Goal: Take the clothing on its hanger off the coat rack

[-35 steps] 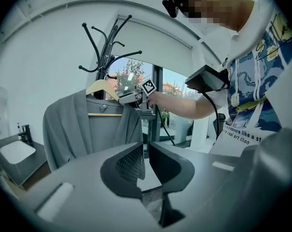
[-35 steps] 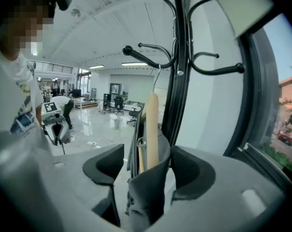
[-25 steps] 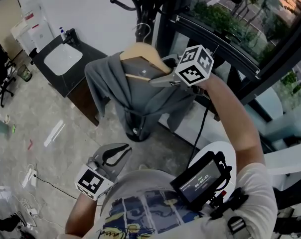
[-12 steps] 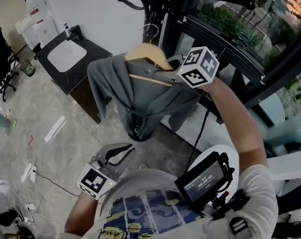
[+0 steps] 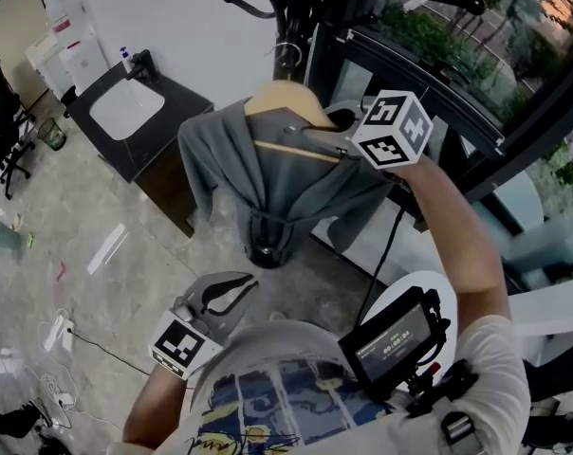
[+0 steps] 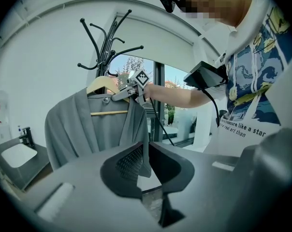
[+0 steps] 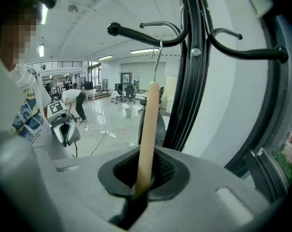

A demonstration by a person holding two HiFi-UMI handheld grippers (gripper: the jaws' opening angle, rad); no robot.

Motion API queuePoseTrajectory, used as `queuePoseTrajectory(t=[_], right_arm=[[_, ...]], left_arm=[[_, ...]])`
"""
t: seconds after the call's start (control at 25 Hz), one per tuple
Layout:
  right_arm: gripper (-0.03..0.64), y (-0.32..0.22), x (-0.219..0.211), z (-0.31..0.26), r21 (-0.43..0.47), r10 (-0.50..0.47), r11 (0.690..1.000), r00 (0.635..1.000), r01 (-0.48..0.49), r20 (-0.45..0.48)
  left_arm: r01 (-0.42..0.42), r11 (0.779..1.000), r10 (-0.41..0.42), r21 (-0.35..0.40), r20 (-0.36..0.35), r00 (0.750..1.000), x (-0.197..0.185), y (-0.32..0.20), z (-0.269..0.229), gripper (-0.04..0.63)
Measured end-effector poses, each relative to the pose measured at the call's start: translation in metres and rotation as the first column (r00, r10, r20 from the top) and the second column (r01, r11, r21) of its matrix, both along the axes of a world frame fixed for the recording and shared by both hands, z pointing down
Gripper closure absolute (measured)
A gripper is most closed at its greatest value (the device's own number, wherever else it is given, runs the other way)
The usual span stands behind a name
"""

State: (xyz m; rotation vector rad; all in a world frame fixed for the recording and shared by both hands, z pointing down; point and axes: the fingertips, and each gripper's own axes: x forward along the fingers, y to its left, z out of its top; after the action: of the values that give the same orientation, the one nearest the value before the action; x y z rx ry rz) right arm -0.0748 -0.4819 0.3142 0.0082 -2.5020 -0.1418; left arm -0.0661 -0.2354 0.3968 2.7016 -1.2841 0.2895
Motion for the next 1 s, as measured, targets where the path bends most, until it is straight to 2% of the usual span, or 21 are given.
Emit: queuePoseTrajectory(t=[0.4, 0.56, 1.0], right_arm=[[0.600, 0.002, 0.002, -0.037, 0.039, 0.044, 0.998, 0.997, -0.047, 0.062], [0.600, 0.007, 0.007, -0.053, 0.043, 0.062, 0.997, 0.995, -0.065, 0.083], [0.598, 0.046, 0.013, -0.067, 0.045, 0.097, 0.994, 0.990, -0.102, 0.100]], left_arm=[[-0.033, 0.999, 0.033, -0.003, 0.002, 0.999, -0.016, 0.014, -0.004, 0.555], [-0.029, 1.000, 0.029, -0.008, -0.022, 0.999, -0.024, 0.021, 0.001, 0.555], [-0.090, 0.996, 0.090, -0.014, -0.021, 0.996, -0.039, 0.054, 0.001, 0.555]])
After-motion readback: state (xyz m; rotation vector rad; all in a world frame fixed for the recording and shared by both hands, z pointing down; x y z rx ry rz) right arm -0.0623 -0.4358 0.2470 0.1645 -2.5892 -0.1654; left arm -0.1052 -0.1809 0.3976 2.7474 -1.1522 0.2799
